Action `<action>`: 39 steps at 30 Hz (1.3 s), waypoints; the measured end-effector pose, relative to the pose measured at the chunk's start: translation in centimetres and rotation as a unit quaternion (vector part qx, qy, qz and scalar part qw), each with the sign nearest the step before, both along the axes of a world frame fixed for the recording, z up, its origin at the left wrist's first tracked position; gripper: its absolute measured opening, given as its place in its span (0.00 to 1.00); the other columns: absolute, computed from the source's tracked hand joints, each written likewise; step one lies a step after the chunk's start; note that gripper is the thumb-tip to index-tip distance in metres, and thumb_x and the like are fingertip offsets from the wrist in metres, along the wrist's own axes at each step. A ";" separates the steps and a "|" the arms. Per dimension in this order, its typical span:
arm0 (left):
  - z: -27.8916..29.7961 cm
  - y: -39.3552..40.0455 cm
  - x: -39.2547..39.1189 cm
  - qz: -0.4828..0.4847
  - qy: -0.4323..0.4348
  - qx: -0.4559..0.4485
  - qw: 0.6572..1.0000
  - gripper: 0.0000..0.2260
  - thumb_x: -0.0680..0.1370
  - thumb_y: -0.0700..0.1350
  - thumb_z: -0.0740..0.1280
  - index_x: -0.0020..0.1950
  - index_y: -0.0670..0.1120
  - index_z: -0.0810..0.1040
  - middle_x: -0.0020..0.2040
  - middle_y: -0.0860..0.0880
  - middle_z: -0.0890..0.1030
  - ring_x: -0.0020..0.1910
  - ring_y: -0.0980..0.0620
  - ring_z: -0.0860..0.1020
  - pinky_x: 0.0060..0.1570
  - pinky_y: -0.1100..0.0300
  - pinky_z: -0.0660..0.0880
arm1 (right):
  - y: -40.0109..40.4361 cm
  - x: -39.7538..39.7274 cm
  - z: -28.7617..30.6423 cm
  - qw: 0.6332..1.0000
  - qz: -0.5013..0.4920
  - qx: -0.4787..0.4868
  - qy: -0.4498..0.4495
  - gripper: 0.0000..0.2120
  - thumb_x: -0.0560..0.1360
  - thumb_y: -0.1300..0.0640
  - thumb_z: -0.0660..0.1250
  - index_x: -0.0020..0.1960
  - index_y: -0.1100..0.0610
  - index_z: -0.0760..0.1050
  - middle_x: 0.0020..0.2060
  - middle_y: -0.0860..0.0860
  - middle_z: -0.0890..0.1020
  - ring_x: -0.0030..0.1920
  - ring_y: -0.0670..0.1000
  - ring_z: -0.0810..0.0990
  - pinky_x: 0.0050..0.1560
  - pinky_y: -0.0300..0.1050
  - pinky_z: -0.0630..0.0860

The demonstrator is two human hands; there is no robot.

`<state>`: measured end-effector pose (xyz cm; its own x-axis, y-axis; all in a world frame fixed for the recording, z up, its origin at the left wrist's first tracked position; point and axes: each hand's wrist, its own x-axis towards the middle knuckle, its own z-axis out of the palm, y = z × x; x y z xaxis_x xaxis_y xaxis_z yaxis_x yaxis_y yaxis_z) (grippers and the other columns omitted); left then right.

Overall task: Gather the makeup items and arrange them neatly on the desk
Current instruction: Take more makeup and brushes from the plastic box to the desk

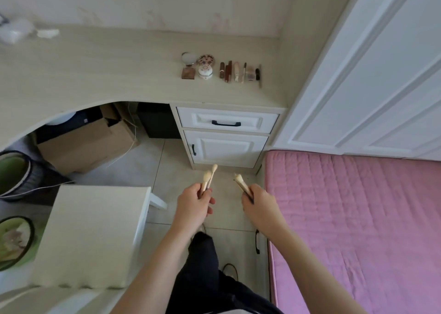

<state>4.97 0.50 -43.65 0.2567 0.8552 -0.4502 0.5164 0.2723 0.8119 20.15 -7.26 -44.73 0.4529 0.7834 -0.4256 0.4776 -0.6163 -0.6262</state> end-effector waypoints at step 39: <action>-2.3 38.8 31.5 -0.163 -0.010 -0.111 0.980 0.03 0.75 0.39 0.69 0.46 0.39 0.79 0.41 0.42 0.85 0.37 0.48 0.81 0.43 0.54 0.78 | 36.8 25.8 -1.1 0.970 -0.231 -0.040 0.066 0.07 0.77 0.58 0.57 0.50 0.58 0.73 0.40 0.55 0.83 0.37 0.54 0.79 0.37 0.46 0.75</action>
<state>36.52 39.29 -45.98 0.5106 0.6074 -0.6085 0.5905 0.2667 0.7617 45.97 29.58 -45.82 0.6849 0.4729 -0.5543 0.0589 -0.7942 -0.6048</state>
